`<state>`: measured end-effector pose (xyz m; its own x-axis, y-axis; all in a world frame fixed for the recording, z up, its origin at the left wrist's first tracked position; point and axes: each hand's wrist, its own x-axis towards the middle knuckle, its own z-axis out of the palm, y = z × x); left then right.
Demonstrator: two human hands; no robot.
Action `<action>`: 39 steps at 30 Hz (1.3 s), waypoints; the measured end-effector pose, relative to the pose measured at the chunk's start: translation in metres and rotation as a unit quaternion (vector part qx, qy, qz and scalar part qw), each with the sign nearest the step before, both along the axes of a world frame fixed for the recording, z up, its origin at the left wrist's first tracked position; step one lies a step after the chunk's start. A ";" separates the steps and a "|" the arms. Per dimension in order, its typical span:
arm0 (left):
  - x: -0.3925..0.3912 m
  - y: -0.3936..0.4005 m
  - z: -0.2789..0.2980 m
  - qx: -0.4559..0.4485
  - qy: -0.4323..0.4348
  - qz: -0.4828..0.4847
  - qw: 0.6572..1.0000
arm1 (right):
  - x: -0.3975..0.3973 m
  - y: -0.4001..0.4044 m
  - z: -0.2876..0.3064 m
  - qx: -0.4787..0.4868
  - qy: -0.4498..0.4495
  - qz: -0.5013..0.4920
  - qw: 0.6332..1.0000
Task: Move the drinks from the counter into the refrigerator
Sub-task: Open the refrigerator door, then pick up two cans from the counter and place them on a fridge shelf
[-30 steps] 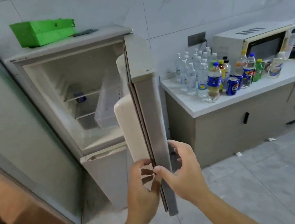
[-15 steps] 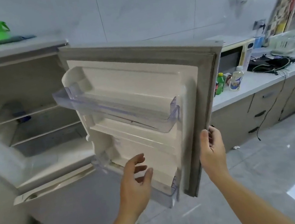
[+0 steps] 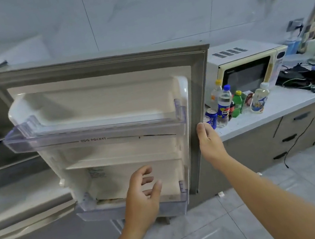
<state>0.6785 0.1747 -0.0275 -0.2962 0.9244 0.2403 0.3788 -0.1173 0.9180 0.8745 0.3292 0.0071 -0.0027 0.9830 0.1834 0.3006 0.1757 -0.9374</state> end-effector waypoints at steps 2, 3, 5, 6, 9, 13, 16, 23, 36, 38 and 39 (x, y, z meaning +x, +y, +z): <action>0.020 0.013 -0.003 -0.007 -0.002 0.025 1.000 | 0.005 0.028 0.001 -0.004 -0.005 0.035 0.999; 0.032 0.019 -0.004 -0.013 -0.009 0.041 0.999 | 0.008 0.042 0.001 -0.005 -0.007 0.055 0.998; 0.059 0.032 -0.005 -0.025 -0.029 0.077 0.996 | 0.012 0.066 0.003 -0.013 -0.014 0.097 0.995; 0.073 0.038 -0.005 -0.031 -0.033 0.093 0.995 | 0.013 0.078 0.005 -0.016 -0.016 0.120 0.992; 0.105 0.057 -0.006 -0.048 -0.034 0.124 0.990 | 0.016 0.107 0.013 -0.005 -0.009 0.169 0.986; 0.133 0.076 -0.011 -0.067 -0.043 0.160 0.984 | 0.021 0.130 0.010 0.008 -0.040 0.205 0.978; 0.142 0.086 -0.017 -0.070 -0.055 0.176 0.980 | 0.021 0.137 0.003 0.027 -0.040 0.211 0.976; 0.156 0.119 -0.040 -0.067 -0.106 0.145 0.981 | 0.031 0.139 -0.009 0.015 0.005 0.208 0.978; 0.202 0.235 -0.066 -0.169 0.031 0.017 0.985 | 0.162 0.213 -0.103 -0.085 -0.157 0.021 0.984; 0.210 0.270 -0.064 -0.172 0.100 0.015 0.980 | 0.171 0.240 -0.106 -0.037 -0.231 0.051 0.971; 0.214 0.289 -0.063 -0.170 0.138 0.013 0.976 | 0.173 0.256 -0.106 -0.020 -0.270 0.075 0.960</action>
<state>0.8929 0.4638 -0.0905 -0.2883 0.9575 -0.0045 0.6165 0.1892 0.7643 1.0479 0.5851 -0.0985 -0.2288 0.9703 0.0780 0.7179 0.2223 -0.6596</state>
